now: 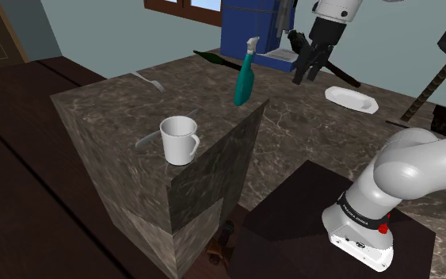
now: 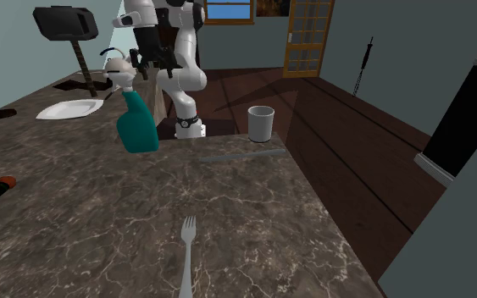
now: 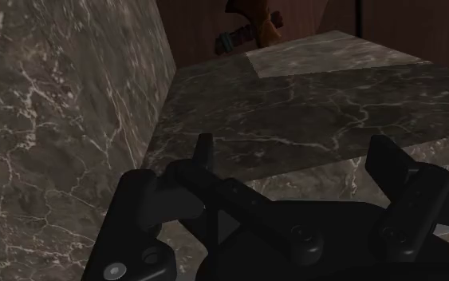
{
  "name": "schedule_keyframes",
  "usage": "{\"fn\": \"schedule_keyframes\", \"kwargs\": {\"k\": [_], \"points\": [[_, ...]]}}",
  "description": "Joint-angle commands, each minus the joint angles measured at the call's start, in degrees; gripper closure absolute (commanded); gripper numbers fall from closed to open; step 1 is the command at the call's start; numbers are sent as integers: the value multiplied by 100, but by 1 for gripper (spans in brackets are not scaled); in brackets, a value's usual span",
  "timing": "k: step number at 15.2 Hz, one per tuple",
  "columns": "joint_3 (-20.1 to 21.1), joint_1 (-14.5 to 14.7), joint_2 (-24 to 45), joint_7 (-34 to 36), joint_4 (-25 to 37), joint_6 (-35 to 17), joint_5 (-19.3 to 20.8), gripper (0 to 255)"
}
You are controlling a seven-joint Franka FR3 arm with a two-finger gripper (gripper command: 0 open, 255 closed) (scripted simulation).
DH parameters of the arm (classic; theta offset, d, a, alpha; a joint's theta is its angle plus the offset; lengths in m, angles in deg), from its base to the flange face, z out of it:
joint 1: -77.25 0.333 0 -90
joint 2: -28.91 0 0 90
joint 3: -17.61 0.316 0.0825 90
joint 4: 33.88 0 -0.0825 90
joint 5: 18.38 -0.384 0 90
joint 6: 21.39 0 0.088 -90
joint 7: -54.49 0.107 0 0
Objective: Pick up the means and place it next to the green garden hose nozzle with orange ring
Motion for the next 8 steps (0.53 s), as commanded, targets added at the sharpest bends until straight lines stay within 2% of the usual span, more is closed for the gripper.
{"fn": "schedule_keyframes", "kwargs": {"k": [1,8], "points": [[0,0,0,0,0,0,0,0],[1256,-114,199,2260,-83,-351,-770,0]]}}
